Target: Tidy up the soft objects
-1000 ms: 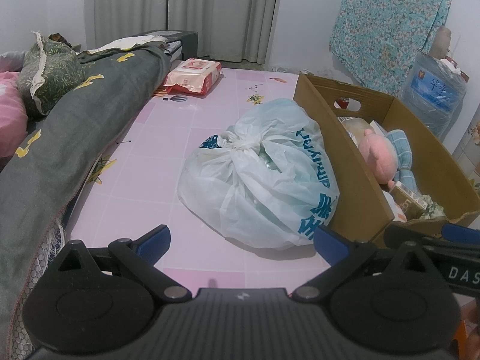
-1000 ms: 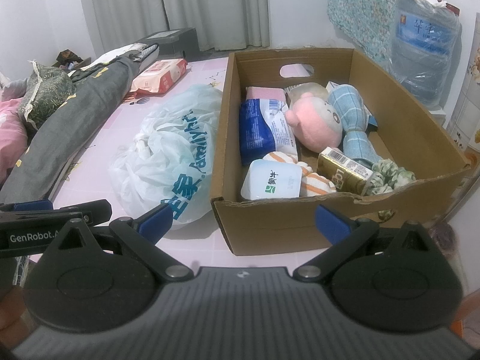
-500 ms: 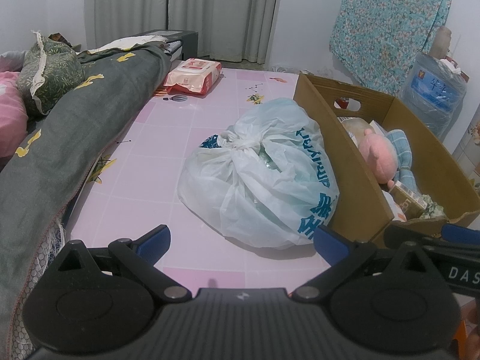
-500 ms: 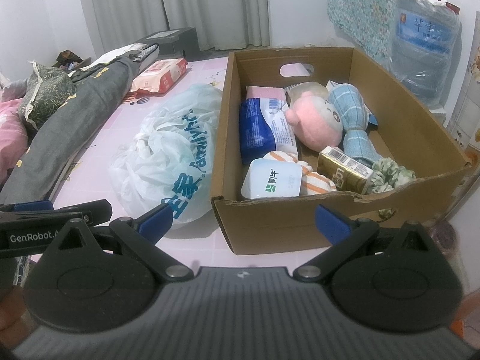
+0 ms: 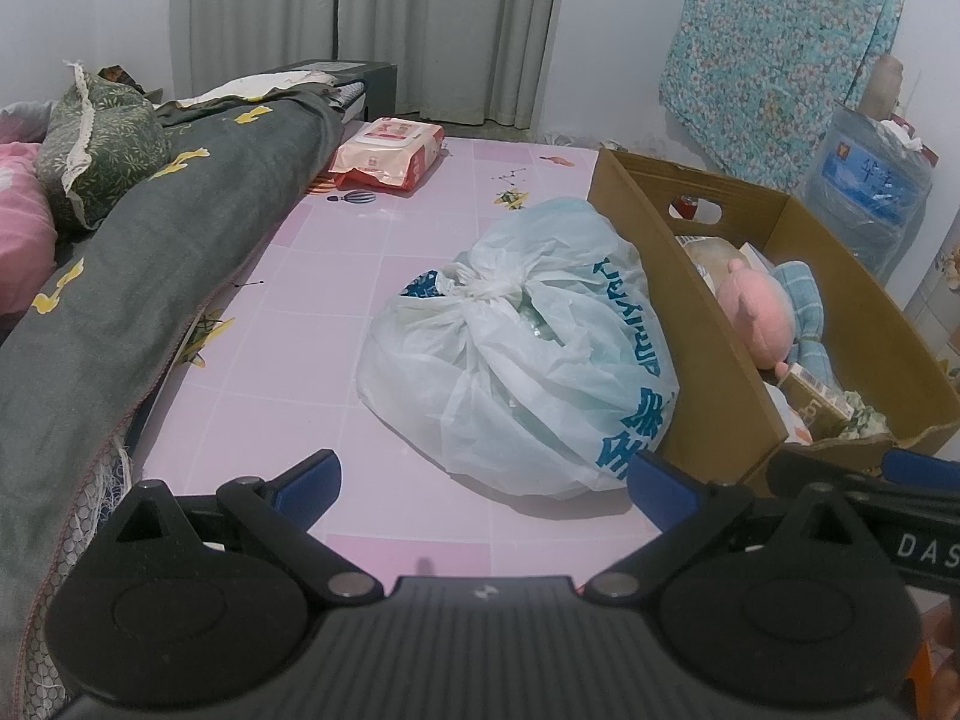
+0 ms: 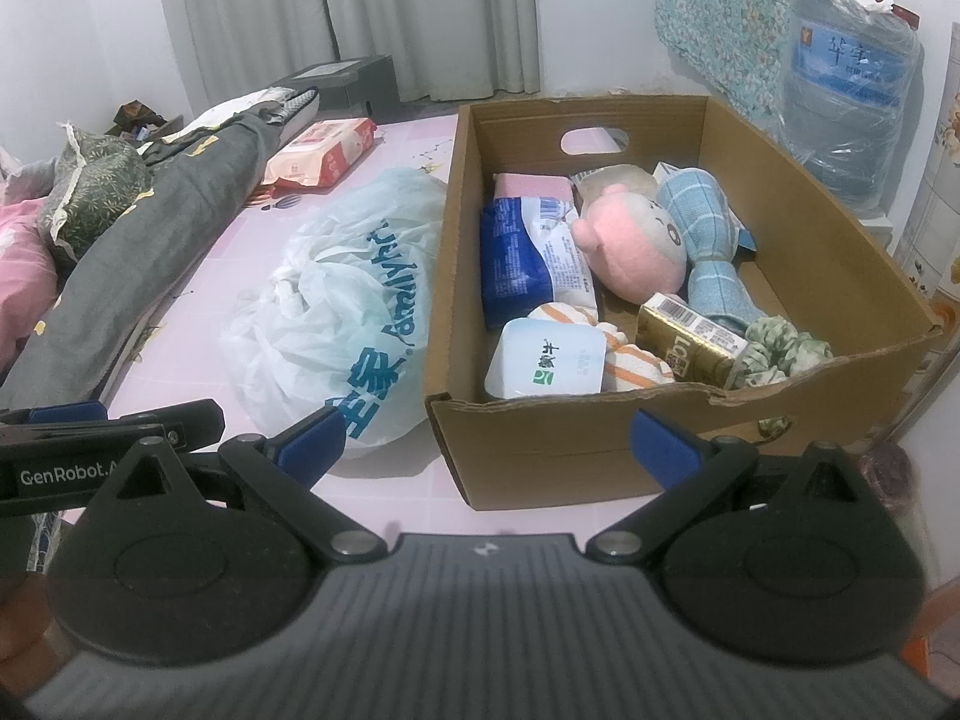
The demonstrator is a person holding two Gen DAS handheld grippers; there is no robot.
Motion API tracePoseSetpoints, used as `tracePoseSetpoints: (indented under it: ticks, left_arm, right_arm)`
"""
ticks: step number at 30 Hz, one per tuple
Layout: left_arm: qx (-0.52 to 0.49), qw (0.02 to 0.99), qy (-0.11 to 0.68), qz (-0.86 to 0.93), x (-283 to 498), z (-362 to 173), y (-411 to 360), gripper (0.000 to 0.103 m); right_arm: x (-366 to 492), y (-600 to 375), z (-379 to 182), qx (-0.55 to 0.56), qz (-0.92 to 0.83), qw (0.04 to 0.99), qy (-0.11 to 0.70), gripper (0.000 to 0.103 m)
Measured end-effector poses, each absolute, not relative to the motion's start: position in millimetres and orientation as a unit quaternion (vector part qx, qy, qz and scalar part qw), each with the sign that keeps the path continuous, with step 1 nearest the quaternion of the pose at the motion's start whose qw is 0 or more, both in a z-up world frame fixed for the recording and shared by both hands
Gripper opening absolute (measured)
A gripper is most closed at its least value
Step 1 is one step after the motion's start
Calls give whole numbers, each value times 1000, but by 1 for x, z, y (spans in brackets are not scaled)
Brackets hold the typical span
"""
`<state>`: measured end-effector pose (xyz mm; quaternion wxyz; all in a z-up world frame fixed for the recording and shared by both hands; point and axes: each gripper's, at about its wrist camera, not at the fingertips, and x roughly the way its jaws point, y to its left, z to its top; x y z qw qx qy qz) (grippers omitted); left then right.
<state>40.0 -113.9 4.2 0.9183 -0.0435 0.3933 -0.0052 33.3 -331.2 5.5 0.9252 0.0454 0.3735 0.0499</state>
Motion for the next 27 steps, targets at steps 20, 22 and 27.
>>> tracePoseSetpoints:
  ticks: [20, 22, 27]
  left_arm:
    - [-44, 919, 391, -3, 38, 9, -112, 102]
    - [-44, 919, 392, -3, 38, 8, -112, 102]
    - [-44, 919, 392, -2, 38, 10, -112, 102]
  right_arm:
    - [33, -328, 9, 45, 51, 925, 373, 102]
    - [33, -328, 9, 45, 51, 925, 373, 102]
    - [33, -328, 9, 45, 51, 925, 373, 102]
